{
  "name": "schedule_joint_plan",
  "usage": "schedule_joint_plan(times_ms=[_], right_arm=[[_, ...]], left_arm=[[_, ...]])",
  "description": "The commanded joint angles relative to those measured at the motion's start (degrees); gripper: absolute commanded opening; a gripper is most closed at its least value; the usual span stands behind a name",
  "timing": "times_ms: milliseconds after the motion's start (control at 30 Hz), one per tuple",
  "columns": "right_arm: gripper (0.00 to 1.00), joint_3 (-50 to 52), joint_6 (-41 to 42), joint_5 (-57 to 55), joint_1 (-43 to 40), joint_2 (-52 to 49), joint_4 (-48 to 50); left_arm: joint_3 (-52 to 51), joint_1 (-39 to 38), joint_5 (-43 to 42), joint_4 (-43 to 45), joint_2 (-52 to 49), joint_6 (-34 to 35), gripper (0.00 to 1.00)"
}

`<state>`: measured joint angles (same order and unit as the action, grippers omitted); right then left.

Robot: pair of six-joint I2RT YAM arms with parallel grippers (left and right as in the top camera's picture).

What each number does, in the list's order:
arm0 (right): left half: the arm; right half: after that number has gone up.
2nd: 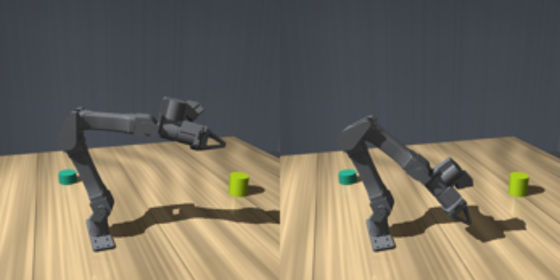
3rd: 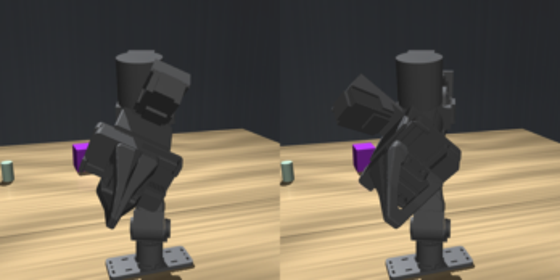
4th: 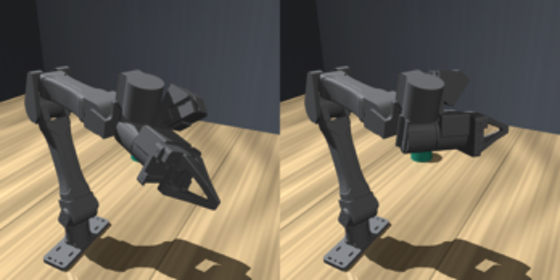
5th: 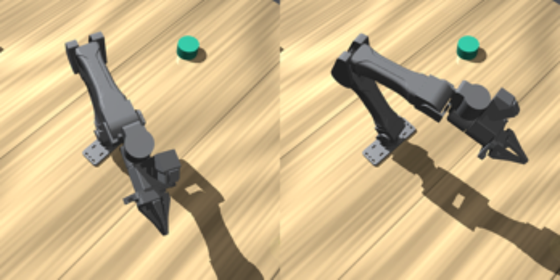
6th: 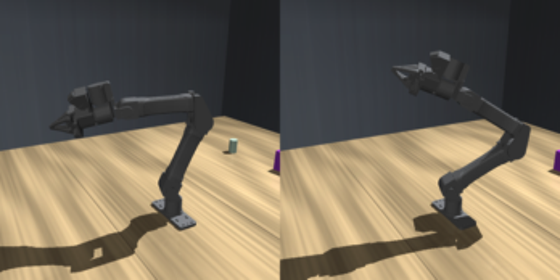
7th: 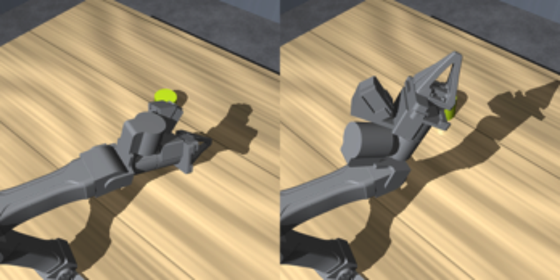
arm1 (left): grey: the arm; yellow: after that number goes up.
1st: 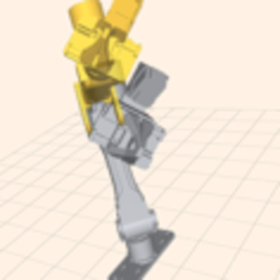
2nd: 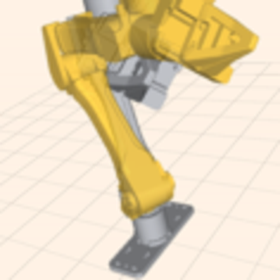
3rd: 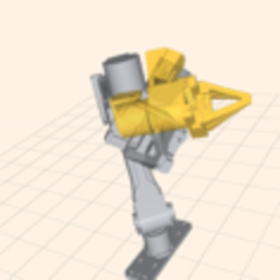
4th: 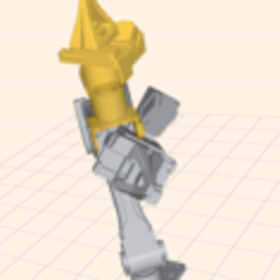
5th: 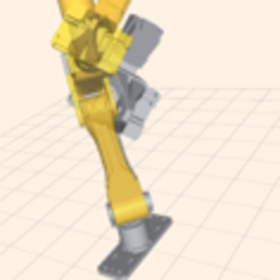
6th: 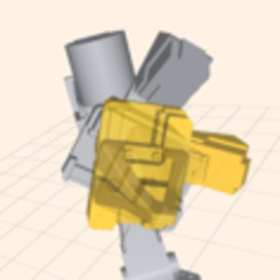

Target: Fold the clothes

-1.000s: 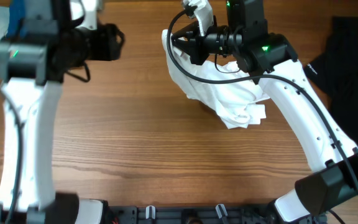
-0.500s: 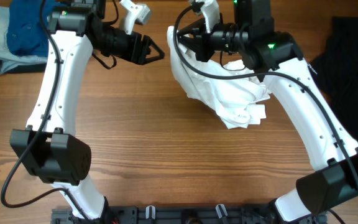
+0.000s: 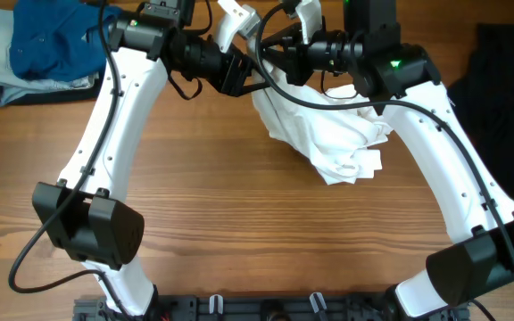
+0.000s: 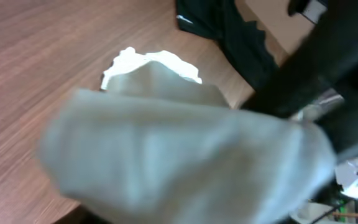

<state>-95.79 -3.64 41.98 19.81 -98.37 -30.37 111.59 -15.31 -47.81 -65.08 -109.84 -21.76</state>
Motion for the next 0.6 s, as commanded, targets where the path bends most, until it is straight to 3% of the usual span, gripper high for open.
schedule_joint_plan(times_ms=[0,67,300,567], right_arm=[[0.04,-0.3,0.8,1.5,-0.1,0.4,0.6],[0.04,-0.3,0.8,1.5,-0.1,0.4,0.6],[0.04,-0.3,0.8,1.5,-0.1,0.4,0.6],[0.04,-0.3,1.0,1.5,-0.1,0.4,0.8]], left_arm=[[0.1,0.2,1.4,1.0,-0.8,1.7,0.48],[0.0,0.2,1.8,2.0,-0.8,3.5,0.44],[0.1,0.2,3.6,3.0,-0.8,4.7,0.15],[0.1,0.3,5.7,2.5,-0.8,4.7,0.14]])
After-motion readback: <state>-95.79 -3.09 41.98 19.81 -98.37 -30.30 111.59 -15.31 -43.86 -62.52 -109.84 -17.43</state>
